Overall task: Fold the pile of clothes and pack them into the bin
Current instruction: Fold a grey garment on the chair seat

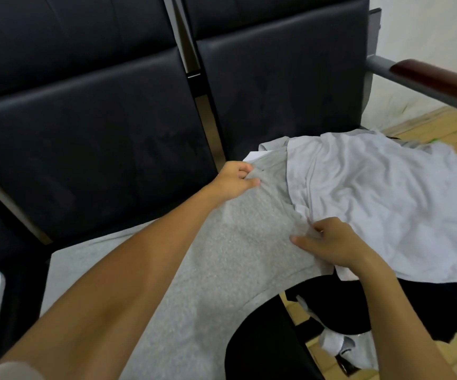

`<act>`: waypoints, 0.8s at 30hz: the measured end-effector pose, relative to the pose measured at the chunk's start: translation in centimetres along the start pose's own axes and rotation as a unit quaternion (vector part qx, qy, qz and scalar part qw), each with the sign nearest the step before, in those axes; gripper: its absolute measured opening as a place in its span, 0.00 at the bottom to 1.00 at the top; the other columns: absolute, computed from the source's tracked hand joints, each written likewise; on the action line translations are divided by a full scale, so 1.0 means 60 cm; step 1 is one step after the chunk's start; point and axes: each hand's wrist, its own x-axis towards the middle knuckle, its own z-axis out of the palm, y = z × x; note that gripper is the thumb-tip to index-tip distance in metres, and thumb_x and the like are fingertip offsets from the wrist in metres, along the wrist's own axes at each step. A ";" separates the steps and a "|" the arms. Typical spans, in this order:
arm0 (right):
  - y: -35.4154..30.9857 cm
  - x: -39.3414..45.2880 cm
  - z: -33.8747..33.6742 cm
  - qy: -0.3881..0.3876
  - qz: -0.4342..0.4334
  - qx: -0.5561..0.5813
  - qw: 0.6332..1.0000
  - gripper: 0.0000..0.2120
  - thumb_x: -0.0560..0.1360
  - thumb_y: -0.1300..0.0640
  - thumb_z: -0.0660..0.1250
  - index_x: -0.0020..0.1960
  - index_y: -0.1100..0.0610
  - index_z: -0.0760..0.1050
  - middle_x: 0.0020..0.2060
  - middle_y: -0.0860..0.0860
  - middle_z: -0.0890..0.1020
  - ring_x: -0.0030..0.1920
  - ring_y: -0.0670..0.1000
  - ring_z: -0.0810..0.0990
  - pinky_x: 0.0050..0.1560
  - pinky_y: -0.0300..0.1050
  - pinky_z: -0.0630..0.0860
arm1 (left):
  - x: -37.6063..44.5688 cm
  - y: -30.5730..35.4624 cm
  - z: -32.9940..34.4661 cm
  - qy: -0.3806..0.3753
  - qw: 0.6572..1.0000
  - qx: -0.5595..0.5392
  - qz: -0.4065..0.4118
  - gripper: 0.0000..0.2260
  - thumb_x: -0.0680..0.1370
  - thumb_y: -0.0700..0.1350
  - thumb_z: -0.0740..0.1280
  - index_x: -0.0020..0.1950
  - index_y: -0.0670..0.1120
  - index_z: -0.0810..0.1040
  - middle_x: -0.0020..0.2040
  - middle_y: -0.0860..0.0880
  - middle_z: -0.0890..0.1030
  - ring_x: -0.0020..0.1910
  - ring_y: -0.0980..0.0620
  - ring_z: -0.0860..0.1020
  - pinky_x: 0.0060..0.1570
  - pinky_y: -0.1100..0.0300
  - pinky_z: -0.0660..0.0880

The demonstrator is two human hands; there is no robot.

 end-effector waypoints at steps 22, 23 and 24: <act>0.023 -0.036 -0.084 -0.080 0.065 0.099 0.990 0.20 0.63 0.53 0.82 0.49 0.56 0.78 0.41 0.56 0.85 0.36 0.53 0.81 0.40 0.49 0.76 | 0.047 0.064 0.039 -0.035 0.997 0.038 0.053 0.09 0.74 0.30 0.67 0.47 0.42 0.82 0.42 0.47 0.82 0.43 0.56 0.81 0.45 0.66 0.79; 0.013 -0.039 -0.085 -0.090 0.050 0.103 0.989 0.18 0.64 0.54 0.81 0.49 0.57 0.79 0.41 0.56 0.85 0.37 0.52 0.81 0.42 0.50 0.76 | 0.042 0.066 0.026 -0.040 0.996 0.054 0.064 0.08 0.75 0.31 0.68 0.48 0.41 0.83 0.43 0.47 0.83 0.42 0.57 0.81 0.45 0.66 0.79; 0.001 -0.044 -0.085 -0.104 0.028 0.108 0.988 0.15 0.66 0.56 0.80 0.49 0.58 0.80 0.41 0.56 0.86 0.38 0.52 0.82 0.44 0.48 0.77 | 0.034 0.069 0.013 -0.047 0.994 0.074 0.072 0.07 0.75 0.32 0.68 0.49 0.41 0.83 0.43 0.47 0.83 0.41 0.57 0.81 0.43 0.67 0.78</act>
